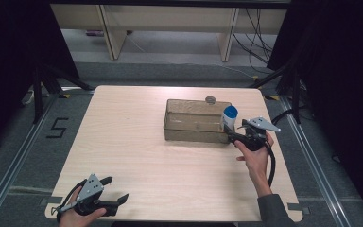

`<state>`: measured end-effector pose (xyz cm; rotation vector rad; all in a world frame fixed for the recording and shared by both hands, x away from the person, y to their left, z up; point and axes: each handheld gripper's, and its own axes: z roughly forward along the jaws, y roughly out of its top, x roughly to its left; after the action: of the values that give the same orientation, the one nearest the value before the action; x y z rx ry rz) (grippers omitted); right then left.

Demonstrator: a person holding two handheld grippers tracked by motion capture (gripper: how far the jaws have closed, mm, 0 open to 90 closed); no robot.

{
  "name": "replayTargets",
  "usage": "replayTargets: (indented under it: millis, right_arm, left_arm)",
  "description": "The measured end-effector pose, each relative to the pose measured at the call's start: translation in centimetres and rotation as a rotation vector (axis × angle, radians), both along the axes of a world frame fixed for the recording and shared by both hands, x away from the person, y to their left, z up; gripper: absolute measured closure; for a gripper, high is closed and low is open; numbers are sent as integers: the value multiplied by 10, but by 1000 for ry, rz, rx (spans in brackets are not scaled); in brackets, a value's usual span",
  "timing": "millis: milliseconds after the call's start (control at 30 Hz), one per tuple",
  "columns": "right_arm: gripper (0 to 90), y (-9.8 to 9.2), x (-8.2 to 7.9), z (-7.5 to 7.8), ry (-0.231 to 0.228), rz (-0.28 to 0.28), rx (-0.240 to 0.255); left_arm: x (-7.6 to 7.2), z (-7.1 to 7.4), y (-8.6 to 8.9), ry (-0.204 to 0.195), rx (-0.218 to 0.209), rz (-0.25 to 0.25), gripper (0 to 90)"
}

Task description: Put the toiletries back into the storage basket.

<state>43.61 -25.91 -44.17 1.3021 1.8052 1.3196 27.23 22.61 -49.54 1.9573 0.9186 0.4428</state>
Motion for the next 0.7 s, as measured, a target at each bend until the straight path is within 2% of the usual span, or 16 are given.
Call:
replayTargets:
  millis: [67,133,167,233,267,300,333,367,433,467,500,533,600,633,667,700]
  right_arm:
    - [197,0,-3,1,0,5,-13]
    - [198,2,-6,0,-13,8,-3]
    - [197,4,-9,1,17,3,15]
    - [197,3,-10,1,-10,15,-17]
    - [198,3,-11,1,-8,20,-8]
    - [198,6,-14,2,5,15,16]
    - [198,5,-14,2,-12,24,-2]
    - [198,5,-16,3,-1,23,-1]
    - [198,6,-19,3,-15,25,0]
    - [198,7,-22,4,4,14,14]
    - [198,6,-22,3,-16,24,1]
    - [198,7,-24,3,0,21,17]
    - [199,8,-28,3,4,19,13]
    - [199,8,-29,3,-9,33,-2]
    - [199,9,-31,3,4,32,21]
    - [199,10,-32,3,1,49,13]
  left_arm:
    - [0,-1,-1,-2,-18,3,149]
    - [0,-1,-2,-2,-14,-1,149]
    - [0,0,0,-1,3,-9,149]
    - [-1,0,-2,-5,-14,1,149]
    - [-1,0,-1,-5,-3,-3,149]
    - [0,-1,-1,-7,-11,-5,149]
    - [0,0,0,0,4,-2,149]
    - [-1,0,0,1,4,2,149]
    - [0,0,0,-1,2,-6,149]
    - [0,0,0,0,3,-8,149]
    - [0,-1,-1,-1,-9,-3,149]
    - [0,-1,-1,-1,-7,-3,149]
    - [0,-1,-1,-1,-9,-1,149]
    - [0,-1,-1,-1,-6,-4,149]
    - [0,-1,0,0,8,-8,149]
    - [0,-1,-1,0,-8,2,149]
